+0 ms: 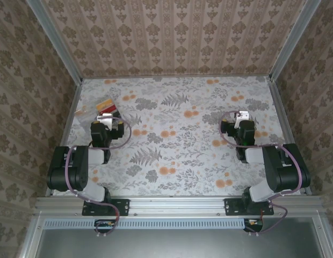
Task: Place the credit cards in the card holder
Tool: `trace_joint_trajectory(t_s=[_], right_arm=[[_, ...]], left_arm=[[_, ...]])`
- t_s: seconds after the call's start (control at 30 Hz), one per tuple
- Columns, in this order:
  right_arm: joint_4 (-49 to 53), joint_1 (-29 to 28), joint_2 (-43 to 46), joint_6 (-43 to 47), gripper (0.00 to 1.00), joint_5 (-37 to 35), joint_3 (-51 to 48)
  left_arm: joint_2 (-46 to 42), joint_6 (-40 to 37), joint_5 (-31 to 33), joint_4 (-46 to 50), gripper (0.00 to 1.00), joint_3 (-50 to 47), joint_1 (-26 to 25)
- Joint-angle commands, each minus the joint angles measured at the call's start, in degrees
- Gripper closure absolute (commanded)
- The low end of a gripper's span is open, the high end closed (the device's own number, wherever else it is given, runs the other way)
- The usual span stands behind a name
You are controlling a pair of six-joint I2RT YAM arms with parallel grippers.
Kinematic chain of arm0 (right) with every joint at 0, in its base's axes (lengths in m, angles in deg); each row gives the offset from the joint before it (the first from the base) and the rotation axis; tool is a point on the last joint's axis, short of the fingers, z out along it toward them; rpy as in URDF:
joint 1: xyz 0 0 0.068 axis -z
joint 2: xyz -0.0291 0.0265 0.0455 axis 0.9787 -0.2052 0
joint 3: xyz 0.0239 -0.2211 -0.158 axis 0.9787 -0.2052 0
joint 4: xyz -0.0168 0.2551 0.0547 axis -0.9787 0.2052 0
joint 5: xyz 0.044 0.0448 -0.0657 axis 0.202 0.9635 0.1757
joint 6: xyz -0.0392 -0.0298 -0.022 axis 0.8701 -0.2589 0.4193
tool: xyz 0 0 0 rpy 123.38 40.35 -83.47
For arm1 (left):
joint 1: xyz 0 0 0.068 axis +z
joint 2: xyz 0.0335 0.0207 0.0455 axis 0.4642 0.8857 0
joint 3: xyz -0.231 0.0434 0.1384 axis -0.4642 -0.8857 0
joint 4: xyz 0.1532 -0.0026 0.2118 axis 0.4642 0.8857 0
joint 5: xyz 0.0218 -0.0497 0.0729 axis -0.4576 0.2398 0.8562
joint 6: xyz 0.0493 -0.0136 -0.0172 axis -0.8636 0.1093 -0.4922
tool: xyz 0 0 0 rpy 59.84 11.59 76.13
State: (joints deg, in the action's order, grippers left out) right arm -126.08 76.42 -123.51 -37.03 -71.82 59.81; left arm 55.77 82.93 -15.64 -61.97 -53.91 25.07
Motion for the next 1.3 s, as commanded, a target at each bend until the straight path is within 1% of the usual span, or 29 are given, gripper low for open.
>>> trace_joint_trajectory(t_s=[0.0, 0.27, 0.67, 0.73, 0.8, 0.83, 0.87, 0.93, 1.0, 1.07, 1.1, 1.17, 1.23, 1.27], right_arm=[[-1.7, 0.2, -0.8, 0.7, 0.00, 0.9, 1.4], [-1.4, 0.4, -0.9, 0.6, 0.00, 1.2, 1.6], [-1.8, 0.4, -0.6, 0.7, 0.00, 1.3, 1.3], [0.9, 0.3, 0.4, 0.6, 0.01, 1.0, 2.3], [5.9, 0.2, 2.6, -0.1, 0.00, -0.9, 4.2], [10.3, 0.3, 4.3, -0.8, 0.00, -2.4, 5.8], [16.1, 0.4, 5.8, -2.3, 0.00, -3.9, 7.7], [30.3, 1.4, 6.7, -8.1, 0.00, -6.8, 13.7], [46.0, 2.4, 6.7, -13.0, 0.00, -8.0, 21.4], [58.5, 3.4, 6.0, -19.0, 0.00, -10.6, 28.2], [62.2, 4.4, 5.1, -20.1, 0.00, -8.8, 30.6], [65.5, 6.4, 3.8, -21.7, 0.00, -4.4, 33.0], [67.1, 9.2, 2.6, -23.8, 0.02, 2.5, 34.7], [66.5, 10.5, 2.1, -24.9, 0.05, 6.4, 34.7]], left_arm=[[0.6, -0.5, -1.3, -0.8, 0.00, 1.2, 0.3], [0.6, 0.9, -3.0, 1.1, 0.00, 2.4, 1.9], [0.4, 1.0, -2.6, 0.4, 0.00, 1.8, 1.8], [0.0, 0.7, -2.2, -1.3, 0.00, 0.6, 1.5], [-1.1, 1.2, 0.0, -3.7, 0.00, -1.0, 1.0], [-1.9, 1.5, 0.9, -3.7, 0.00, -1.4, 1.0], [-3.0, 1.7, 1.3, -3.5, 0.00, -1.7, 1.0], [-5.7, 1.9, 2.1, -2.3, 0.00, -2.4, 1.0], [-9.9, 2.9, 3.4, 2.1, 0.00, -2.2, 1.0], [-14.0, 2.7, 2.0, 6.3, 0.00, -1.7, 1.1], [-16.1, 2.8, 1.3, 8.2, 0.00, -1.6, 1.1], [-20.8, 5.3, 0.3, 12.7, 0.00, -1.0, 1.0], [-25.1, 9.2, 0.0, 18.1, 0.00, -0.1, 1.0], [-26.9, 10.6, -0.5, 20.2, 0.00, 0.5, 1.0]])
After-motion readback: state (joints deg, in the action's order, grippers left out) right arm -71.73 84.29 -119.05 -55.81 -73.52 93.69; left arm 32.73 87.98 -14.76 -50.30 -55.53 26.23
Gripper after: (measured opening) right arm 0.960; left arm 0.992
